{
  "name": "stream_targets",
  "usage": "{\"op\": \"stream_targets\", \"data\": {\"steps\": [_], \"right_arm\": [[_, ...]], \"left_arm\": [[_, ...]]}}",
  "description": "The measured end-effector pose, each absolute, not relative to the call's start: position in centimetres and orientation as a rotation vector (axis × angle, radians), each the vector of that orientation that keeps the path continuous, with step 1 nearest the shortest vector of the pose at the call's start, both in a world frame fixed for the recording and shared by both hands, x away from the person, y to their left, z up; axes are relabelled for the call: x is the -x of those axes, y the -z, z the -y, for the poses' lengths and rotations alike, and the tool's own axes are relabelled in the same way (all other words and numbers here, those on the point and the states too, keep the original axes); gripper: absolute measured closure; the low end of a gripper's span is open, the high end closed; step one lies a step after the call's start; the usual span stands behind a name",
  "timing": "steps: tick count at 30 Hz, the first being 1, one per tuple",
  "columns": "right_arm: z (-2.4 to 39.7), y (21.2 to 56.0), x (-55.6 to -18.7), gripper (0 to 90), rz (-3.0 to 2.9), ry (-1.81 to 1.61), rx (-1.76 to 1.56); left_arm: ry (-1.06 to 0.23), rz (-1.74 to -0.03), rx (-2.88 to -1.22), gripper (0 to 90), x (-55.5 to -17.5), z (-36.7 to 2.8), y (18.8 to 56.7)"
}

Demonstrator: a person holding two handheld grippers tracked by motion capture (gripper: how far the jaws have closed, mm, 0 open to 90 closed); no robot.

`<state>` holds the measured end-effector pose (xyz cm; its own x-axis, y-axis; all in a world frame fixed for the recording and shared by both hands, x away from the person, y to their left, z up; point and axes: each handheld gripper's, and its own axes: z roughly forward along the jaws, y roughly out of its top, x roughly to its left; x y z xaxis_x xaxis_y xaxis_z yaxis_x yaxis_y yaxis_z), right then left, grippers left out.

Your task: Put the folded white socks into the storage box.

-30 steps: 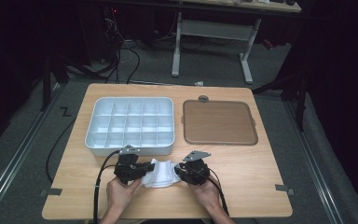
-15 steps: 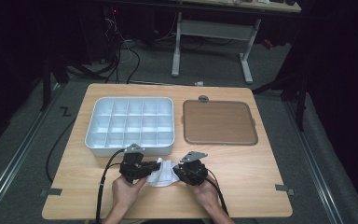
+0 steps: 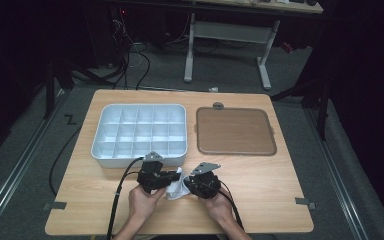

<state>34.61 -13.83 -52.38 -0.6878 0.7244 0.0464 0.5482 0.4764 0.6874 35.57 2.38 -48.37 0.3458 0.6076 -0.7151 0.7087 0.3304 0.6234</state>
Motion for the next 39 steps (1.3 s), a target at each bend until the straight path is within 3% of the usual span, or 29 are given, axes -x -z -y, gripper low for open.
{"op": "stream_targets", "data": {"steps": [15, 19, 30, 39], "right_arm": [[13.8, 52.5, -34.8, 75.6, -2.484, -1.043, -1.090], [14.1, 52.4, -34.9, 71.4, -2.479, -1.050, -1.114], [15.0, 50.5, -32.7, 71.2, -2.450, -1.128, -1.077], [14.0, 52.1, -32.9, 73.1, -2.510, -1.070, -1.065]], "left_arm": [[0.086, -1.352, -1.382, 82.9, -36.8, -1.5, 50.2], [0.074, -1.353, -1.395, 83.2, -36.8, -1.4, 50.4], [0.030, -1.333, -1.421, 83.4, -36.6, -1.0, 50.8], [-0.024, -1.309, -1.444, 83.6, -36.7, -1.1, 51.1]]}}
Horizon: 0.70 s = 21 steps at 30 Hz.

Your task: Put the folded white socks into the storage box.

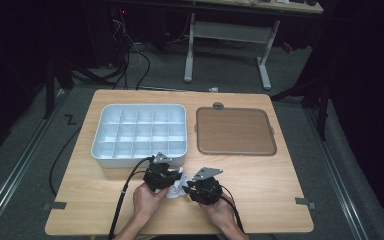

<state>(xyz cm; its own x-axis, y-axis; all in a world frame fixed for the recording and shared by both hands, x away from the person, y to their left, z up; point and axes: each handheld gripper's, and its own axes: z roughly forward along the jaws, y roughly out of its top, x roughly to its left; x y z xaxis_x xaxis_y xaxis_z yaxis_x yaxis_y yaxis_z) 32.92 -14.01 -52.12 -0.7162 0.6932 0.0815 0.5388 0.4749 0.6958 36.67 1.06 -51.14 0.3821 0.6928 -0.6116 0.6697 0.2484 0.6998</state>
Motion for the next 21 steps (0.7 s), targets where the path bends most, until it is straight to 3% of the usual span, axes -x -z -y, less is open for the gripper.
{"op": "stream_targets", "data": {"steps": [12, 21], "right_arm": [[14.0, 52.7, -33.3, 73.0, -2.514, -1.074, -1.071], [14.1, 52.6, -33.3, 72.8, -2.513, -1.071, -1.073]], "left_arm": [[-0.004, -1.304, -1.431, 78.7, -36.5, -1.2, 50.8], [0.048, -1.273, -1.408, 60.7, -36.1, -1.4, 50.2]]}}
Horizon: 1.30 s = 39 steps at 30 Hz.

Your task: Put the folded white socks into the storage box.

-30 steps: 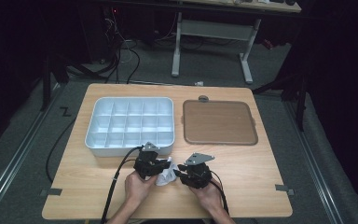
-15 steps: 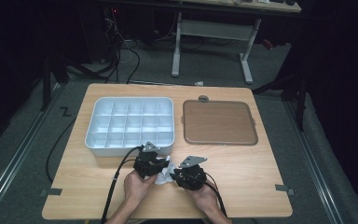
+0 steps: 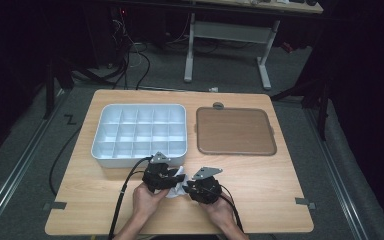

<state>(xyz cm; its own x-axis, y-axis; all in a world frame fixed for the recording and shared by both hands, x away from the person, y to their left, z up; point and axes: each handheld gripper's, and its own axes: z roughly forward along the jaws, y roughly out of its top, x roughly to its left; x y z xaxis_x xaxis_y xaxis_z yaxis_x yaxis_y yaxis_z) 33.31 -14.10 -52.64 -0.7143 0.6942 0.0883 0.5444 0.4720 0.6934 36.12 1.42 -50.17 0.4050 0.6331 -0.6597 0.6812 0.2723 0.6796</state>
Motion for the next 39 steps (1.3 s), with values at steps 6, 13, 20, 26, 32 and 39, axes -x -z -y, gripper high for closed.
{"op": "stream_targets", "data": {"steps": [6, 13, 20, 26, 32, 39], "right_arm": [[14.1, 52.6, -33.3, 72.6, -2.512, -1.070, -1.068], [14.2, 52.5, -33.3, 71.5, -2.504, -1.075, -1.079], [14.6, 52.2, -33.1, 71.2, -2.492, -1.079, -1.089], [15.0, 51.6, -32.7, 71.2, -2.478, -1.094, -1.092], [15.6, 51.0, -32.3, 73.5, -2.465, -1.118, -1.095], [16.1, 49.6, -31.8, 75.6, -2.440, -1.132, -1.075]], "left_arm": [[0.072, -1.251, -1.385, 55.3, -35.8, -1.7, 49.6], [0.105, -1.226, -1.362, 54.0, -35.6, -2.2, 49.0], [0.098, -1.219, -1.341, 53.8, -35.5, -2.8, 48.5], [0.093, -1.215, -1.314, 53.4, -35.3, -3.7, 47.9], [0.051, -1.234, -1.298, 53.4, -35.2, -5.1, 47.8], [0.011, -1.278, -1.313, 53.4, -35.2, -6.3, 49.1]]}}
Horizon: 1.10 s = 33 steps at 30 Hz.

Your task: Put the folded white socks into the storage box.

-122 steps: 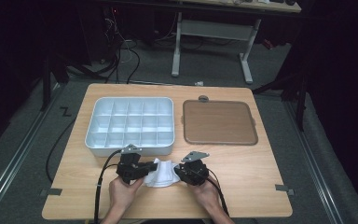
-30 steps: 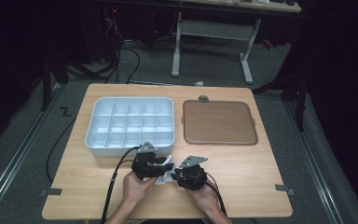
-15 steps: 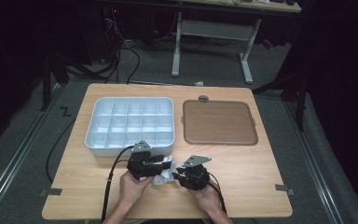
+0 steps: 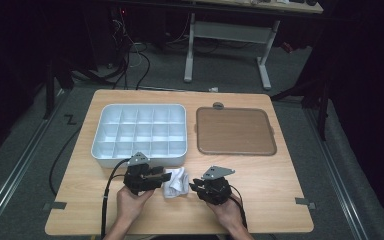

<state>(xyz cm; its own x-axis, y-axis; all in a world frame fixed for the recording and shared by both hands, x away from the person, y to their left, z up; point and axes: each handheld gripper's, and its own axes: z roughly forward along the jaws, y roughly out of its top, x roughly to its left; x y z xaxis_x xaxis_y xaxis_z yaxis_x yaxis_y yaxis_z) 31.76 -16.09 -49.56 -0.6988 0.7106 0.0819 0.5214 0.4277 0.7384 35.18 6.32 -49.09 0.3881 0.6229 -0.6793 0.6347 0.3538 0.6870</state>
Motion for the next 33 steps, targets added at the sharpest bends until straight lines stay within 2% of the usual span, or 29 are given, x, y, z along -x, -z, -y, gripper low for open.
{"op": "stream_targets", "data": {"steps": [7, 18, 25, 33], "right_arm": [[15.9, 47.8, -31.4, 75.8, -2.427, -1.171, -1.033], [12.9, 45.5, -31.4, 75.7, -2.458, -1.232, -0.912], [11.6, 46.3, -32.0, 75.5, -2.493, -1.200, -0.914], [12.3, 48.5, -32.5, 75.7, -2.499, -1.070, -0.962]], "left_arm": [[-0.025, -1.284, -1.341, 53.2, -34.7, -5.9, 50.2], [-0.059, -1.295, -1.377, 52.7, -34.5, -4.7, 50.9], [-0.071, -1.306, -1.382, 52.9, -34.5, -4.2, 51.1], [-0.059, -1.330, -1.391, 54.8, -34.6, -4.1, 51.4]]}}
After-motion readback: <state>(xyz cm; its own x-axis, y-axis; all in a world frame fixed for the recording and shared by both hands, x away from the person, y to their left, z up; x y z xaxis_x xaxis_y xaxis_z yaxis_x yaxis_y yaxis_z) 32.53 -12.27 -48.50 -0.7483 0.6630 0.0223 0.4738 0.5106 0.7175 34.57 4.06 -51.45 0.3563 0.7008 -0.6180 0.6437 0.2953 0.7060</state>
